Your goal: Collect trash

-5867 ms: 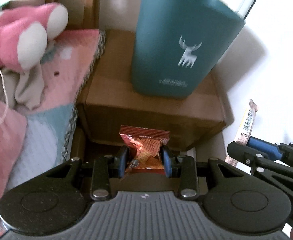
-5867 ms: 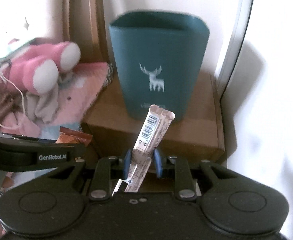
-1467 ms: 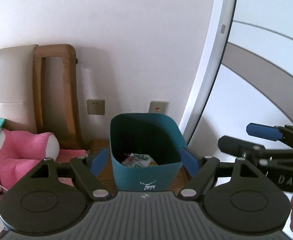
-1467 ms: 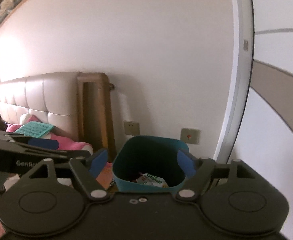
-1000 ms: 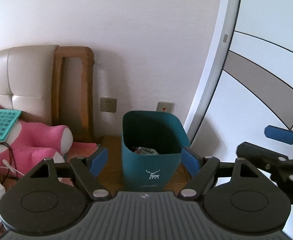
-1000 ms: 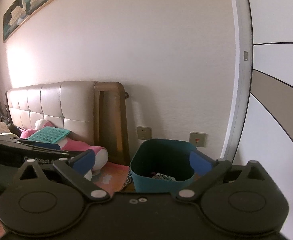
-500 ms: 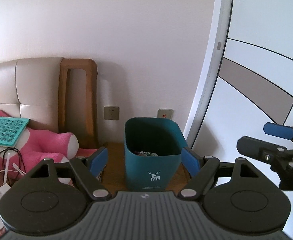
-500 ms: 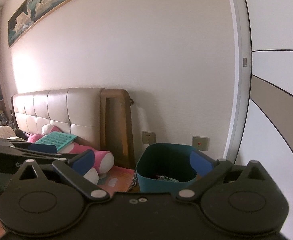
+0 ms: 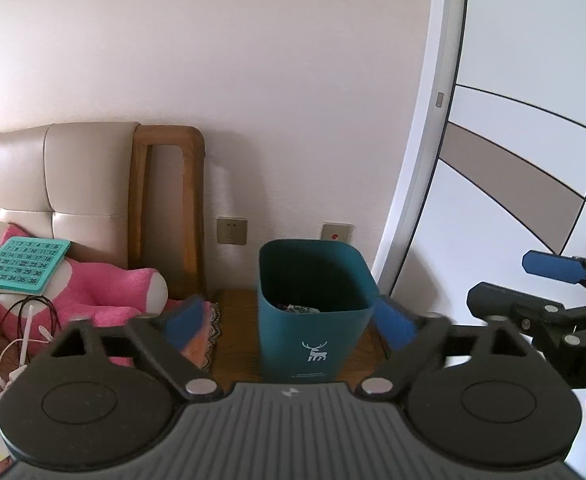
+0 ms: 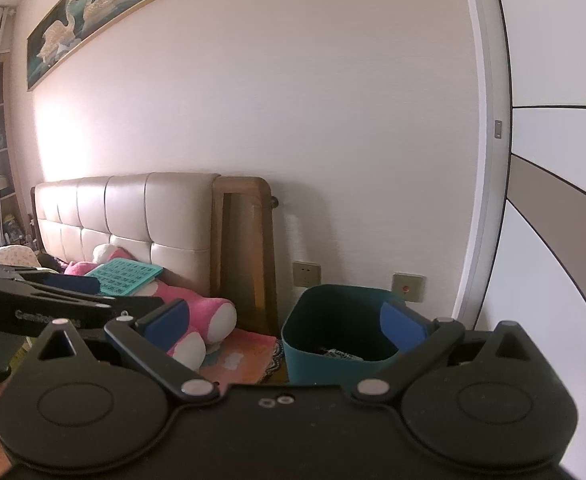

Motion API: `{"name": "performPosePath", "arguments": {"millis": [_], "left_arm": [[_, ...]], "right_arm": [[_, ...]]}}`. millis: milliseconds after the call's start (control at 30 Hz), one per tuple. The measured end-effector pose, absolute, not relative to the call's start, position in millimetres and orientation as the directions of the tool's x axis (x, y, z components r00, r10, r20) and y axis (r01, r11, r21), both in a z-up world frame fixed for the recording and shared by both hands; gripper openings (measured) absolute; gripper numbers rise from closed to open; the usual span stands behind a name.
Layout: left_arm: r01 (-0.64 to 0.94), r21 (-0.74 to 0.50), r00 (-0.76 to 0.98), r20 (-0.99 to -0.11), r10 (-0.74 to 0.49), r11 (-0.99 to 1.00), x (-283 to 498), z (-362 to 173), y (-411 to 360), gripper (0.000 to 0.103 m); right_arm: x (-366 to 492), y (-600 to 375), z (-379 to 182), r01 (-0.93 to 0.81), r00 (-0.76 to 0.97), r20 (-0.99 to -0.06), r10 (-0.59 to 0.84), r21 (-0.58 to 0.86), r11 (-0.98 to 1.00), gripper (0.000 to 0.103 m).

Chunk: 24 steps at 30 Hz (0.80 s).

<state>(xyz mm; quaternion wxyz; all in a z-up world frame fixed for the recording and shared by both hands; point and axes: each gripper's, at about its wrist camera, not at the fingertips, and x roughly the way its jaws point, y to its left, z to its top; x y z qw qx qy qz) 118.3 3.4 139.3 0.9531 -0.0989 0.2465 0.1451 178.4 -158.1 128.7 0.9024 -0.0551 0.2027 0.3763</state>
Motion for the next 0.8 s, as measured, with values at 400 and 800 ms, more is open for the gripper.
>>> {"name": "performPosePath", "arguments": {"millis": [400, 800], "left_arm": [[-0.33, -0.123, 0.842, -0.486, 0.233, 0.936, 113.6, 143.0, 2.2, 0.102], [-0.335, -0.123, 0.844, -0.481, 0.239, 0.934, 113.6, 144.7, 0.6, 0.102]], "right_arm": [[177.3, -158.0, 130.9, -0.7, 0.638, -0.406, 0.654, 0.048, 0.712, 0.102], [179.1, -159.2, 129.2, -0.697, 0.637, -0.407, 0.654, 0.059, 0.715, 0.102]]}}
